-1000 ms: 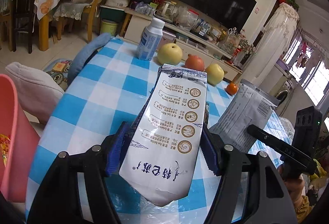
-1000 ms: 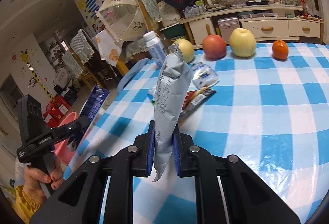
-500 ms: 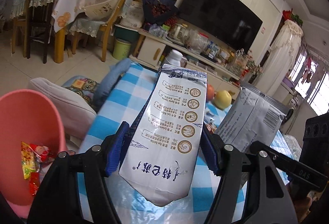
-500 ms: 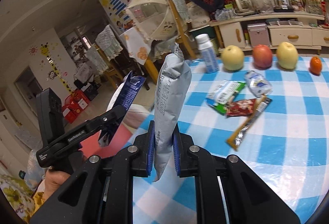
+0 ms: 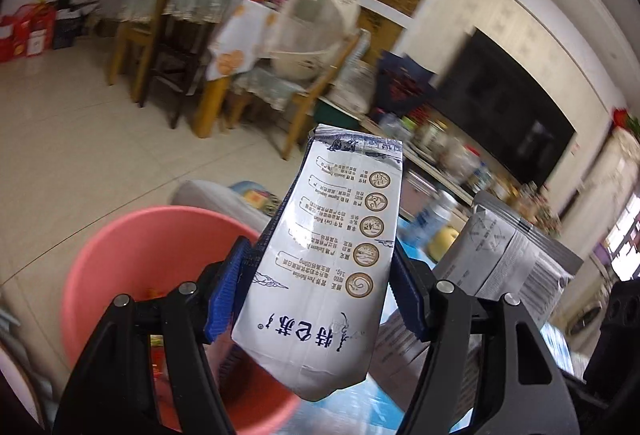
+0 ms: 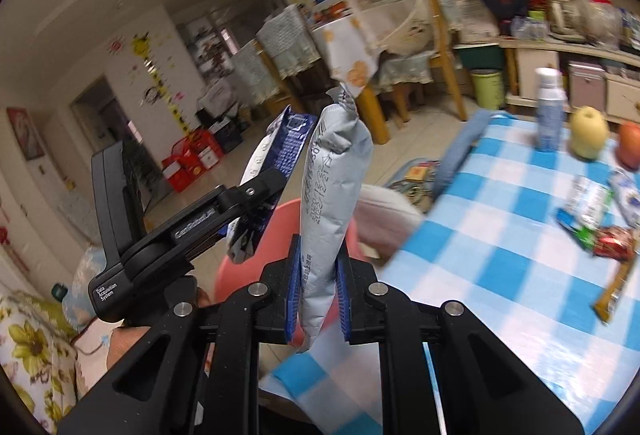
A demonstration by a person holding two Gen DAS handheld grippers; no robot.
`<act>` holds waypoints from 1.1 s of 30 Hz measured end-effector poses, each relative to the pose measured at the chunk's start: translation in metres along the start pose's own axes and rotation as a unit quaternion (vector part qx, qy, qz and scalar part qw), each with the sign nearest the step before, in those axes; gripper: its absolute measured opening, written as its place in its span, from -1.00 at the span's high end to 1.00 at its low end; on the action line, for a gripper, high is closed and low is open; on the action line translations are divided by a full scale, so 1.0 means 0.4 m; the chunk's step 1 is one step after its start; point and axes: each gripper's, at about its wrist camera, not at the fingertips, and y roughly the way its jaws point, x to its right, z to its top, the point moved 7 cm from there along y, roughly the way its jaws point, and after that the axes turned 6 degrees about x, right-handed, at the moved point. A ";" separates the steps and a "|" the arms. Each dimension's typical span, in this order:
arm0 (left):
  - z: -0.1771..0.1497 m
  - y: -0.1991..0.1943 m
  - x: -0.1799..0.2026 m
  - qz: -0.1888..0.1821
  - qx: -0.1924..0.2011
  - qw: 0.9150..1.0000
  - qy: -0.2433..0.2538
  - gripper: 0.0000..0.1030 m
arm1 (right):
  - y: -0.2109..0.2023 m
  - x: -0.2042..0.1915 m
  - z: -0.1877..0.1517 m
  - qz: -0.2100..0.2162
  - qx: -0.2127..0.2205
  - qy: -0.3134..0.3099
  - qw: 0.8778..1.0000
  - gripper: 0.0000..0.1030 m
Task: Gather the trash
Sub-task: 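Carry both white bags to the pink bucket and open both grippers, then move both grippers back over the remaining wrappers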
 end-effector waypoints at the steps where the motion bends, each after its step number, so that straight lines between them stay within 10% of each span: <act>1: 0.008 -0.004 -0.027 0.010 0.003 1.000 -0.012 -0.31 | 0.022 -0.016 -0.003 0.002 -0.006 -0.005 1.000 0.68; 7: 0.031 -0.009 -0.129 0.065 0.011 0.997 -0.051 -0.36 | 0.159 -0.072 -0.045 0.000 -0.042 -0.013 0.999 0.63; 17: 0.046 -0.012 -0.185 0.113 0.025 0.992 -0.057 -0.76 | 0.122 0.027 -0.096 -0.089 -0.028 -0.010 0.996 -0.59; 33: -0.003 0.018 -0.009 0.000 0.034 0.999 0.022 -0.86 | -0.013 0.186 -0.246 -0.239 -0.128 -0.071 0.960 -0.84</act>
